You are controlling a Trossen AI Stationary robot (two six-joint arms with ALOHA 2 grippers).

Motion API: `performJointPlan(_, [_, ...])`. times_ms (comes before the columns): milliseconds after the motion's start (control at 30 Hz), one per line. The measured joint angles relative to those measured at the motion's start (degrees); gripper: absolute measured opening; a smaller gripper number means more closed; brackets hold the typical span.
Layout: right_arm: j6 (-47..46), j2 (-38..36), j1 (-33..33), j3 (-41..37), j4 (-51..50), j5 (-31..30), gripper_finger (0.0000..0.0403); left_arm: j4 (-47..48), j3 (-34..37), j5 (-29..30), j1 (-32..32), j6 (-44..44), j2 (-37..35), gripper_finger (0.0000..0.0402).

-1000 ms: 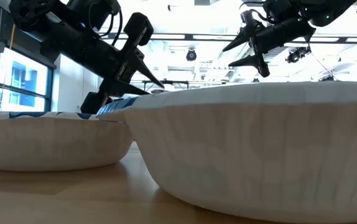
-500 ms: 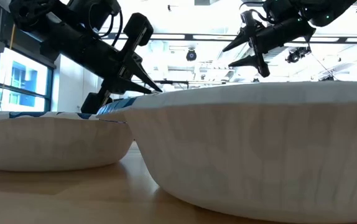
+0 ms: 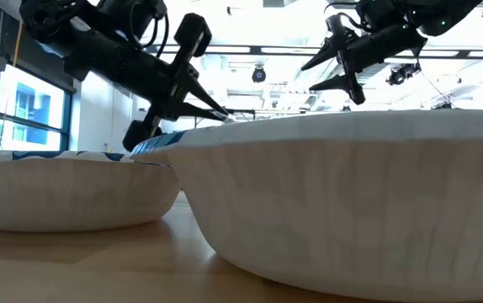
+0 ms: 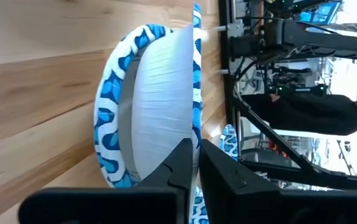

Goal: Nest bowls inside each other
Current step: Stack the white patterned bowl on top of the other white patterned bowls

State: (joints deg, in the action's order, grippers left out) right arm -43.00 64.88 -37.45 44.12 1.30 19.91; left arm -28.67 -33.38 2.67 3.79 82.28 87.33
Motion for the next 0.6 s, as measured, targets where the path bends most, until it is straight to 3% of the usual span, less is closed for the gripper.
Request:
performJointPlan(300, [0.0, 0.0, 0.0, 0.0, 0.0, 0.0, 0.0208, 1.5, -2.7, -2.1, -0.8, -0.4, 4.9, 0.0012])
performJointPlan(600, [0.0, 0.0, 0.0, 0.0, -0.2, 0.0, 0.0208, 1.4, -10.1, -7.2, -1.6, -2.4, 12.6, 0.0012])
